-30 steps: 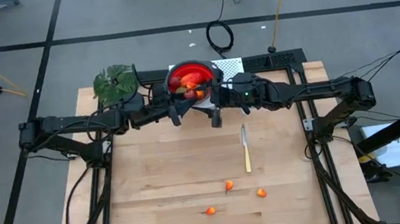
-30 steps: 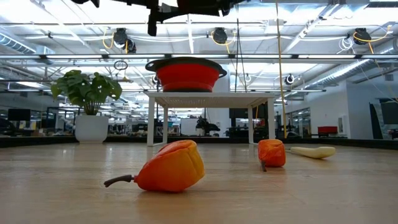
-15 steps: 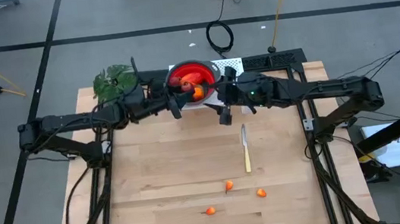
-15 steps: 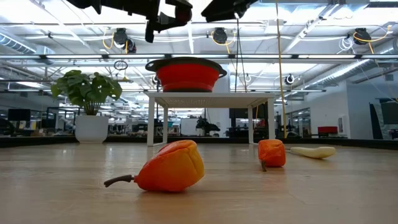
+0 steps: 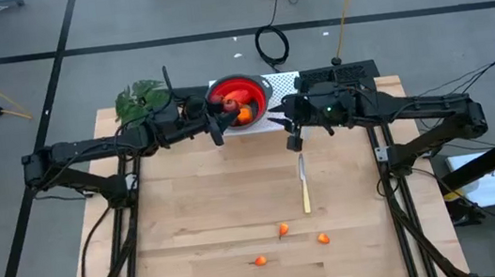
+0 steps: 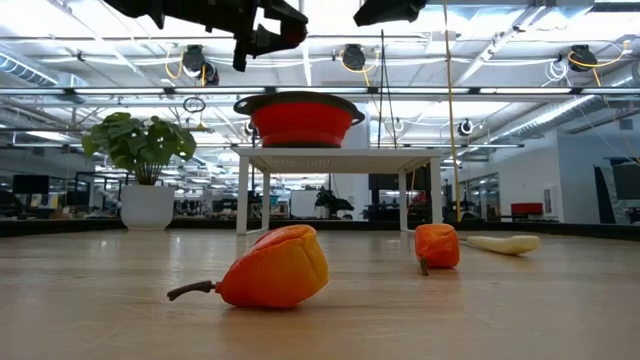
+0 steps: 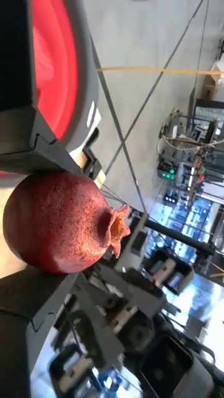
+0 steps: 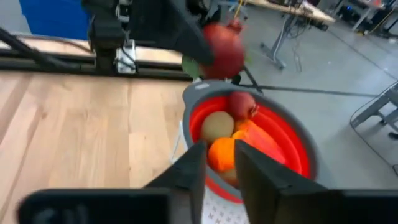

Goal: Pick & Place Fruit
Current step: Put the red pomegranate into the red strainer bowl on the shelf

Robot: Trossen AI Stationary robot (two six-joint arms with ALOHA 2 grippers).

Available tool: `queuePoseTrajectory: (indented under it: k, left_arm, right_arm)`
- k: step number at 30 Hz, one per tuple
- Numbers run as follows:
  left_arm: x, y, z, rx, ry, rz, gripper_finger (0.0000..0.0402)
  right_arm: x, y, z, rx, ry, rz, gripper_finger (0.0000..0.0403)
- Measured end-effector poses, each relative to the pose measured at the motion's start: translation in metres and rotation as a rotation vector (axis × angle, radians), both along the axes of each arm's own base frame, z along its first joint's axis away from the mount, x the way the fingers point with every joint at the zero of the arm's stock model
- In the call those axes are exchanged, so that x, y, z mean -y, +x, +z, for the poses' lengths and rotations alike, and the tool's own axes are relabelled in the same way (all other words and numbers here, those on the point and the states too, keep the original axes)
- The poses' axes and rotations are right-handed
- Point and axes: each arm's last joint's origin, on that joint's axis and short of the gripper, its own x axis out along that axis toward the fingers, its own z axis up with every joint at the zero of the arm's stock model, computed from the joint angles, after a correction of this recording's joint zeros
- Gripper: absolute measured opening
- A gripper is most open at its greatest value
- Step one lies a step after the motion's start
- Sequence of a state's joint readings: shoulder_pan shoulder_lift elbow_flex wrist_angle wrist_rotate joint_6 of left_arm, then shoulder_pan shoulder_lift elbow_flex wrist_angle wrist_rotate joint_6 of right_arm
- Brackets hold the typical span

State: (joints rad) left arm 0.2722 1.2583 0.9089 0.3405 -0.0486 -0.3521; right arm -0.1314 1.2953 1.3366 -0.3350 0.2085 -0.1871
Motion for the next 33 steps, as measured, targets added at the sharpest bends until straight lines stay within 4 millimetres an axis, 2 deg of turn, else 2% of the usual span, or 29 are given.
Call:
queuePoseTrajectory:
  k: [6,8,14,17,22,26,33]
  left_arm:
    - [-0.001,0.000,-0.003,-0.035,0.009,0.004,0.0201]
    - [-0.002,0.000,-0.001,-0.050,0.001,0.013,0.0201]
    - [-0.009,0.008,0.012,-0.189,-0.006,0.046,0.0200]
    - [-0.015,0.022,0.019,-0.255,-0.023,0.057,0.0200]
    - [-0.027,0.046,0.020,-0.418,-0.030,0.073,0.0200]
    - [-0.038,0.063,0.025,-0.461,-0.037,0.087,0.0200]
    - [-0.055,0.073,0.021,-0.575,-0.052,0.115,0.0200]
  right_arm:
    - [-0.002,-0.012,-0.002,0.025,-0.002,0.002,0.0019]
    - [-0.003,-0.019,-0.006,0.024,-0.001,0.003,0.0005]
    - [-0.006,-0.039,-0.013,0.107,0.028,0.061,0.0011]
    - [-0.007,-0.052,-0.016,0.138,0.032,0.063,0.0003]
    - [-0.011,-0.072,-0.022,0.178,0.070,0.099,0.0003]
    - [-0.014,-0.088,-0.028,0.238,0.082,0.127,0.0001]
    - [-0.018,-0.110,-0.042,0.303,0.103,0.147,0.0001]
